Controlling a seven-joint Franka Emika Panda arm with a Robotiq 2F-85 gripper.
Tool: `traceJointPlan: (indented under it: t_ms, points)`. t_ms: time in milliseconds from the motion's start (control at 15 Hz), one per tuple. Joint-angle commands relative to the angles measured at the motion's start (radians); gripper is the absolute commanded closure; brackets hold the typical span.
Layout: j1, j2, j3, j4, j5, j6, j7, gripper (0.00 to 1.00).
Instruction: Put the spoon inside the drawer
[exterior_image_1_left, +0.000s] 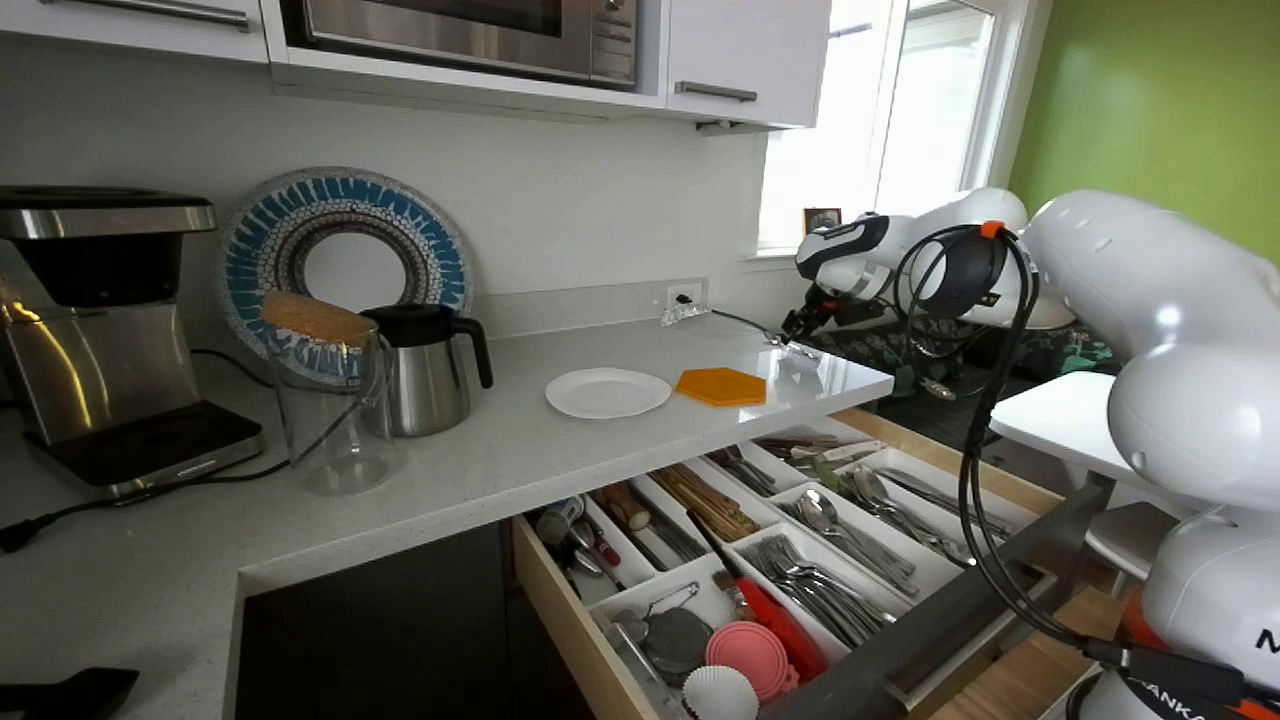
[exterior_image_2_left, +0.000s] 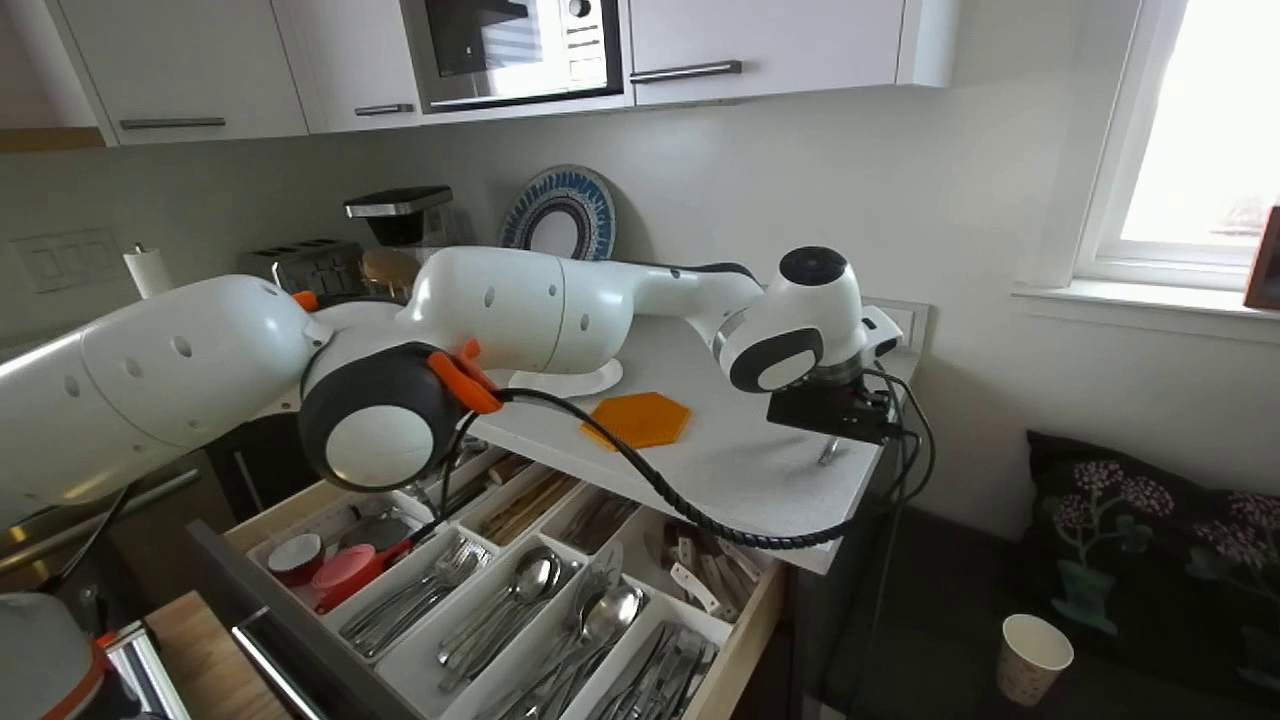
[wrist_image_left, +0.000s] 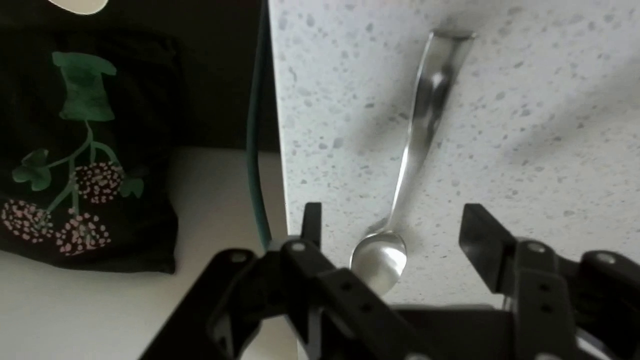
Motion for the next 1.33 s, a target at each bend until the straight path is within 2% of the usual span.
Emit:
traceJointPlan:
  t_ms: [0,133,200,333,533,667,1000,1267]
  points:
    - [-0.02,0.061,0.039,0.072,0.022,0.004,-0.036,0.36]
    - [-0.023,0.072,0.048,0.082,0.018,0.004,-0.042,0.47]
    - [-0.024,0.077,0.053,0.086,0.017,0.002,-0.045,0.44]
    - [-0.025,0.084,0.061,0.094,0.015,-0.002,-0.05,0.57]
    - [-0.022,0.081,0.055,0.089,0.005,-0.011,-0.033,0.88]
    - [-0.015,0.07,0.037,0.075,-0.007,-0.016,-0.007,0.99]
    - [-0.008,0.015,-0.012,0.014,-0.025,-0.03,0.085,0.98]
    - [-0.031,-0.055,-0.008,-0.071,-0.014,-0.093,0.03,0.98]
